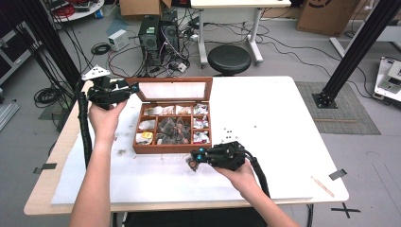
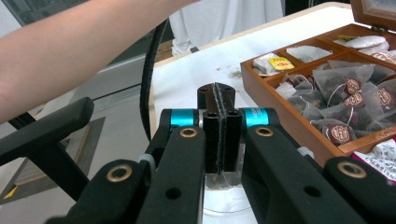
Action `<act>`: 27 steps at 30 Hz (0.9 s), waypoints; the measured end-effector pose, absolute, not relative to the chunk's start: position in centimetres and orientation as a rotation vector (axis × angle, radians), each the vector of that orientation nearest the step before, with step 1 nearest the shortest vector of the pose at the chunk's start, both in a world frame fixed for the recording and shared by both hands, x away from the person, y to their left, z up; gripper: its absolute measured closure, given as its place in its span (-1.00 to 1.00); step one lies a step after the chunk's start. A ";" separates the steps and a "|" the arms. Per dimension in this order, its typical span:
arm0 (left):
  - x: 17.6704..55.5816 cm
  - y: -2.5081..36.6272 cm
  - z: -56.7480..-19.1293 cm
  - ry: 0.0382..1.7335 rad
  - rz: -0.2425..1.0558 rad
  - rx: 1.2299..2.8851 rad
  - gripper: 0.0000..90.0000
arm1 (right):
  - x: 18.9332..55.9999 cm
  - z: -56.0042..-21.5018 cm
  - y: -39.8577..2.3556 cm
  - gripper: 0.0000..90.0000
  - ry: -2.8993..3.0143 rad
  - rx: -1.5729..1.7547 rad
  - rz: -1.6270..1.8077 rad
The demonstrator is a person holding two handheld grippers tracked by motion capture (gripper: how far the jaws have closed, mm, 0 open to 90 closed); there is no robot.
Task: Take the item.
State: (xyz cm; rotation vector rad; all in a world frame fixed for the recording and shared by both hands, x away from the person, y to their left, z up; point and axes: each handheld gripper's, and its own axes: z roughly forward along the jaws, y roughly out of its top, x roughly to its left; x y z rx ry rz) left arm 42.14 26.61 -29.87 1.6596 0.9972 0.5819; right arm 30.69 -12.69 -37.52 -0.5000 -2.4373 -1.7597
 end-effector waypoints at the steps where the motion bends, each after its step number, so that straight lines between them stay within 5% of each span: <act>1: 42.1 26.6 -29.9 0.997 0.582 1.660 0.08 | 30.7 -37.6 -12.6 1.00 -2.439 -0.503 -1.754; 12: 42.1 26.6 -29.9 0.995 0.582 1.667 0.08 | 30.8 -37.7 -12.6 0.77 -2.447 -0.524 -1.747; 27: 42.1 26.6 -29.9 0.994 0.585 1.662 0.08 | 31.4 -36.7 -13.9 0.17 -2.496 -0.594 -1.803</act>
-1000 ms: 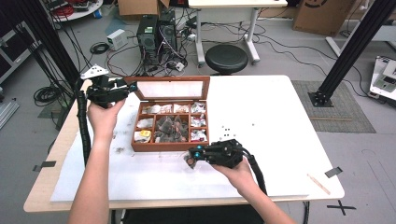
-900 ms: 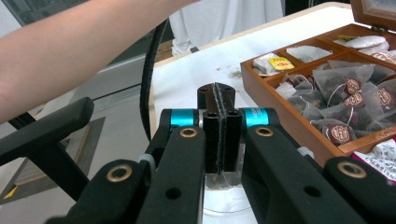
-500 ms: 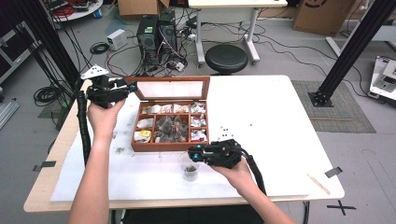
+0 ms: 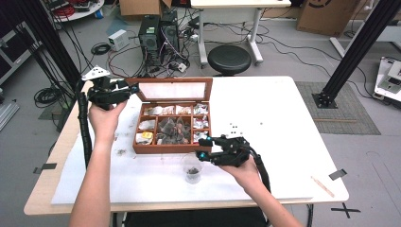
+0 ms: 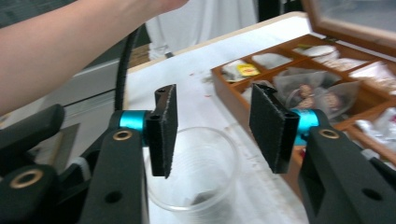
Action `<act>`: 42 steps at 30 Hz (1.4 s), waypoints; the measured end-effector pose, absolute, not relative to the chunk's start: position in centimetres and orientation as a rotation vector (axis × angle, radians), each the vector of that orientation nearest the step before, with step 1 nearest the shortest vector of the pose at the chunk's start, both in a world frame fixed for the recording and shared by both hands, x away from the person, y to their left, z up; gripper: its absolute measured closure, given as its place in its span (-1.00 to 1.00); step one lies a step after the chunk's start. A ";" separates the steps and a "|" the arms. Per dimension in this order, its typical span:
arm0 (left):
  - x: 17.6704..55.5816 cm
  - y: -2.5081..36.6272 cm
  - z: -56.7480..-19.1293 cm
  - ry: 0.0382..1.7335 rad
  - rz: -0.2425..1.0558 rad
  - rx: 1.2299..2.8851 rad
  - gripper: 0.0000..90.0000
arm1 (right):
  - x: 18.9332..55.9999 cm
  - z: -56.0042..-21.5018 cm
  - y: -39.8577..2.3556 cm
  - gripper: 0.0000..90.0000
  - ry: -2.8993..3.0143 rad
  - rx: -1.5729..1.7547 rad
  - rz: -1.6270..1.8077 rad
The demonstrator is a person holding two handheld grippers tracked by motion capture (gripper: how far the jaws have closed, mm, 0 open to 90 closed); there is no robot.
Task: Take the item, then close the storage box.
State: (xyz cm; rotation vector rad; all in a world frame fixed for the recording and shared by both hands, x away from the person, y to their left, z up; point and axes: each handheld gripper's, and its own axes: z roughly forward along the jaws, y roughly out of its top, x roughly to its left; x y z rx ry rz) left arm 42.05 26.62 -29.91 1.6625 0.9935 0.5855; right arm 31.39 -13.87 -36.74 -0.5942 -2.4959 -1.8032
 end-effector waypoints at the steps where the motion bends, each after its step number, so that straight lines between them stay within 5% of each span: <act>1: 42.0 26.6 -29.9 0.994 0.586 1.662 0.08 | 31.4 -36.6 -14.1 0.15 -2.505 -0.602 -1.813; 17: 42.0 26.6 -29.9 0.997 0.588 1.659 0.08 | 32.4 -36.2 -16.9 -0.30 -2.586 -0.798 -1.925; 42: 42.0 26.5 -30.0 0.999 0.587 1.658 0.05 | 33.0 -35.9 -20.2 -0.33 -2.569 -1.002 -2.033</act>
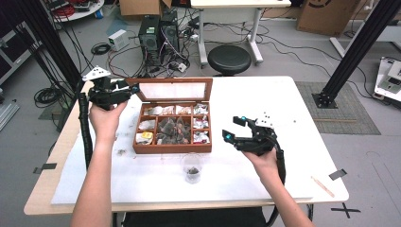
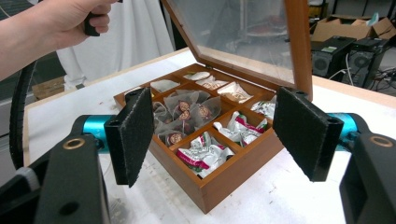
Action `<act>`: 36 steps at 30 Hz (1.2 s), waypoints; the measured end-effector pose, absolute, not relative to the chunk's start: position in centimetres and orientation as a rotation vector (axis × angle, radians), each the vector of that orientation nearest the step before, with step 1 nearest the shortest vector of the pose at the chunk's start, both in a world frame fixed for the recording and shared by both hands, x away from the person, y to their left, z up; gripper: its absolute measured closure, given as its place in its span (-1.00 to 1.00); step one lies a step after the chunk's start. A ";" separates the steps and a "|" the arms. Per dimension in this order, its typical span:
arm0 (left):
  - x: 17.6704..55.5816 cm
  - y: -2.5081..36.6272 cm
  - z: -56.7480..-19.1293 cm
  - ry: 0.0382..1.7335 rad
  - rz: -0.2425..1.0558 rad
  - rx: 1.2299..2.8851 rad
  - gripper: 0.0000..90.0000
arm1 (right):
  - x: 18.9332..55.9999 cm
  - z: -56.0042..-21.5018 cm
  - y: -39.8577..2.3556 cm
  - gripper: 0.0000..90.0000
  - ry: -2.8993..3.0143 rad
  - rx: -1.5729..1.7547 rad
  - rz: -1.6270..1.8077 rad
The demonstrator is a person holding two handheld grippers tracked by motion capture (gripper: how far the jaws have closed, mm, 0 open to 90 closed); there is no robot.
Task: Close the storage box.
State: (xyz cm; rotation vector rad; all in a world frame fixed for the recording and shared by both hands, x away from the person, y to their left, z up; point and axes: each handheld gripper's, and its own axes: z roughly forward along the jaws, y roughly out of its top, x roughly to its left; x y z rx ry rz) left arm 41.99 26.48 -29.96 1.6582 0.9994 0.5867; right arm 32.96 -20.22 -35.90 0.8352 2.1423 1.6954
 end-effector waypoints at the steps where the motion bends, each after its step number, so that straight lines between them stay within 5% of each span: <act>1: 42.0 26.5 -30.0 0.998 0.585 1.657 0.04 | 33.0 -35.9 -20.3 -0.33 2.141 0.836 1.694; 36: 40.7 25.7 -29.9 1.138 0.620 1.638 -0.21 | 32.6 -35.4 -20.9 -0.31 2.080 0.853 1.715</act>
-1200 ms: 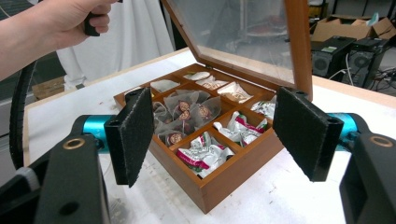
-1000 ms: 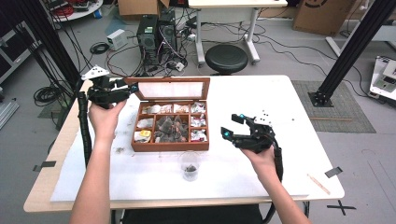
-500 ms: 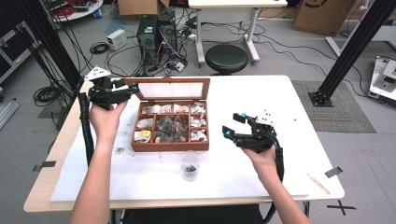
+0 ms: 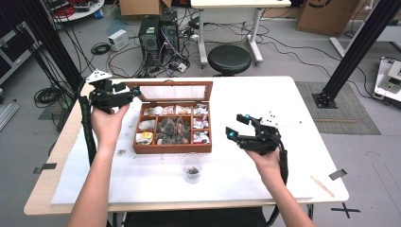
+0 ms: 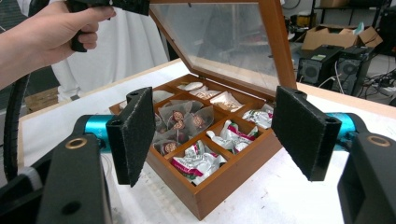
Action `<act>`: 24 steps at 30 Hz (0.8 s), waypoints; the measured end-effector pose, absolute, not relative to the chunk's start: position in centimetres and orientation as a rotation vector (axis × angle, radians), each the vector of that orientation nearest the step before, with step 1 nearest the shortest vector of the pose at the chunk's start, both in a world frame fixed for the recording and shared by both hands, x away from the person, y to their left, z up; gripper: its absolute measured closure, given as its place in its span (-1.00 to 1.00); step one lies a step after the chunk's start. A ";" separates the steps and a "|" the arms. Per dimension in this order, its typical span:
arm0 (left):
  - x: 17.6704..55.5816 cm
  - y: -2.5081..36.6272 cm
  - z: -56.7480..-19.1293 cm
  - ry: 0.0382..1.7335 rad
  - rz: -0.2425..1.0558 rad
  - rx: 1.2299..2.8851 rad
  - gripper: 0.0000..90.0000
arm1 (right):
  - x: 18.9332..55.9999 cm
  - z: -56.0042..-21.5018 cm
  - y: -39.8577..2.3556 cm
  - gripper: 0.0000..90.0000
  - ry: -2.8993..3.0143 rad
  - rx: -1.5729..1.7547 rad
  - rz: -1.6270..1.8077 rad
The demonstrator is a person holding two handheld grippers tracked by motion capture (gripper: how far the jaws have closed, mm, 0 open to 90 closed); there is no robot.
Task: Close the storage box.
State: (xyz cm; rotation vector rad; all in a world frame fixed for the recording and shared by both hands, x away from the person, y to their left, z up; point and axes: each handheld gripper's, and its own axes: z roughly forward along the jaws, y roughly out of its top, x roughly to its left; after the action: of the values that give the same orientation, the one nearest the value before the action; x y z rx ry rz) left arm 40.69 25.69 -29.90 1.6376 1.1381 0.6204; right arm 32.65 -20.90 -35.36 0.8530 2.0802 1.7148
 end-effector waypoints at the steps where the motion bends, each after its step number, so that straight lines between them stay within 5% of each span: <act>1: 40.6 25.8 -29.9 1.146 0.620 1.632 -0.21 | 32.6 -35.3 -20.9 -0.31 2.080 0.857 1.714; 24: 39.8 25.8 -30.6 1.224 0.450 1.627 -0.19 | 32.5 -35.3 -20.6 -0.31 2.082 0.840 1.703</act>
State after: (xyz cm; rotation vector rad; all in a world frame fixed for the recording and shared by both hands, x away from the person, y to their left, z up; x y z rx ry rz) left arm 39.82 25.83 -30.65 1.6272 1.2244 0.4503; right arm 32.46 -20.61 -35.34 0.8404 2.0823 1.7031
